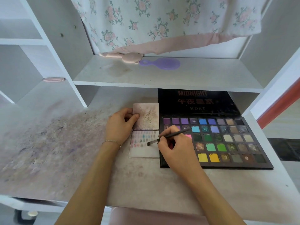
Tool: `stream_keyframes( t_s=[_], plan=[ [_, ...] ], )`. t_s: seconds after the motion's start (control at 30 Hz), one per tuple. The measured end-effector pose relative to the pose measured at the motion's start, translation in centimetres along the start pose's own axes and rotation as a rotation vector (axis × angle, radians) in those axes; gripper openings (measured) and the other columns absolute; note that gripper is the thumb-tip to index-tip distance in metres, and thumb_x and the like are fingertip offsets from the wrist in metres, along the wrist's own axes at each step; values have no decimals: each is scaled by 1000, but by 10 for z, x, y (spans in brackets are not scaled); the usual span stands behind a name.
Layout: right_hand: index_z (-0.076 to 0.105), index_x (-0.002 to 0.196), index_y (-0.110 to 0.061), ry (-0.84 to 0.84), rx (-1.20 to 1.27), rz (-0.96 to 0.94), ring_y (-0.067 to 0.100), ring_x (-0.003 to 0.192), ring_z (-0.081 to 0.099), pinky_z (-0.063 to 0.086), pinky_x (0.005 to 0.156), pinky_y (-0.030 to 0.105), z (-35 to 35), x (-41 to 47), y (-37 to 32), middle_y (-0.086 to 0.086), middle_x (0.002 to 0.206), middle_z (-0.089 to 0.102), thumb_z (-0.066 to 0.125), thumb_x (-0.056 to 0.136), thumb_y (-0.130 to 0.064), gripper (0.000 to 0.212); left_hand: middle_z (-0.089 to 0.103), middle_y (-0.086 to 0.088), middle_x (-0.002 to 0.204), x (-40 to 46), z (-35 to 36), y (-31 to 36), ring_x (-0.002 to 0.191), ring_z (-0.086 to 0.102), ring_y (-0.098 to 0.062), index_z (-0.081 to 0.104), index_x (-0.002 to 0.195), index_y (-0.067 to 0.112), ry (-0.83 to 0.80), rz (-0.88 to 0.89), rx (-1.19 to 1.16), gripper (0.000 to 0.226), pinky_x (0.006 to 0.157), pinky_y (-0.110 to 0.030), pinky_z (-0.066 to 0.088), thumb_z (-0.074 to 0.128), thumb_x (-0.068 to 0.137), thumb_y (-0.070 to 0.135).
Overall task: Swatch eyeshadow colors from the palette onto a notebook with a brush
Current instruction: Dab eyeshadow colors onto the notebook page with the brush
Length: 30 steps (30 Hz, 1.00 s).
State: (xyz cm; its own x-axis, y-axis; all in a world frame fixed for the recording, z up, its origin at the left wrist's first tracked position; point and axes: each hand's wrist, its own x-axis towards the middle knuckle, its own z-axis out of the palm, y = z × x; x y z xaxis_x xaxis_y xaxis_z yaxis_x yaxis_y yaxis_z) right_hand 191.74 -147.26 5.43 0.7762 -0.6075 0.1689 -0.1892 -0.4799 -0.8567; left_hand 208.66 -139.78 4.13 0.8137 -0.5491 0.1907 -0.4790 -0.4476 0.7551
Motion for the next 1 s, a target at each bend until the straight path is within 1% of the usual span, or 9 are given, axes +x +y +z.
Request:
stream_keyframes(
  t_s=[0.1,0.23,0.37,0.43,0.57,0.7,0.87,0.93,1.0],
  plan=[
    [46,73,-29,-10,-6,-1,5,58,47,40,56,24,0,0,0,-11,61,51,53,83,-17,17,64,7,77,0,0,0,72,60,-13,65,93,20,-1,-2,2,11,68,-26,48,60,86,27],
    [45,75,-30,-5,-14,-5,6,61,48,42,58,26,0,0,0,-11,63,52,52,84,-18,17,65,5,78,-1,0,0,73,60,-14,66,92,19,9,0,0,12,68,-27,48,61,85,27],
    [46,74,-29,-5,-19,2,7,61,49,43,57,27,0,0,0,-10,64,52,53,83,-18,16,64,7,77,0,1,0,71,59,-12,66,94,19,10,2,10,13,62,-19,44,60,86,27],
    [47,74,-28,-6,-23,-2,8,62,49,45,57,28,0,-1,0,-9,64,53,53,83,-18,15,64,7,78,0,1,0,72,59,-12,66,94,19,11,0,16,14,61,-20,44,60,86,28],
    [44,73,-32,-1,-34,-26,4,56,47,37,51,16,1,0,0,-11,61,51,53,84,-18,19,65,5,79,0,1,0,72,60,-13,66,95,18,14,2,23,14,66,-25,46,60,86,27],
    [47,73,-28,-15,-23,-17,6,58,46,36,54,20,1,-1,1,-9,61,51,53,82,-17,16,65,5,77,0,2,1,71,60,-13,66,94,18,17,7,9,13,65,-24,46,61,85,27],
    [47,73,-29,-16,-13,-22,4,56,46,35,52,15,1,0,0,-10,61,50,53,82,-16,18,65,4,77,0,1,-1,71,60,-14,66,93,17,12,10,6,13,67,-26,47,61,85,26],
    [49,72,-26,17,55,-24,3,53,47,37,48,14,0,-1,-1,-11,58,51,54,81,-14,16,64,5,77,0,1,-1,70,60,-14,66,93,17,9,10,7,13,67,-26,46,61,85,26],
    [51,70,-26,141,209,-44,3,51,49,38,44,14,-2,-2,-2,-10,56,53,51,78,-13,16,64,6,75,0,1,-1,69,59,-12,66,92,18,3,8,4,12,66,-24,46,61,85,26]
  ],
)
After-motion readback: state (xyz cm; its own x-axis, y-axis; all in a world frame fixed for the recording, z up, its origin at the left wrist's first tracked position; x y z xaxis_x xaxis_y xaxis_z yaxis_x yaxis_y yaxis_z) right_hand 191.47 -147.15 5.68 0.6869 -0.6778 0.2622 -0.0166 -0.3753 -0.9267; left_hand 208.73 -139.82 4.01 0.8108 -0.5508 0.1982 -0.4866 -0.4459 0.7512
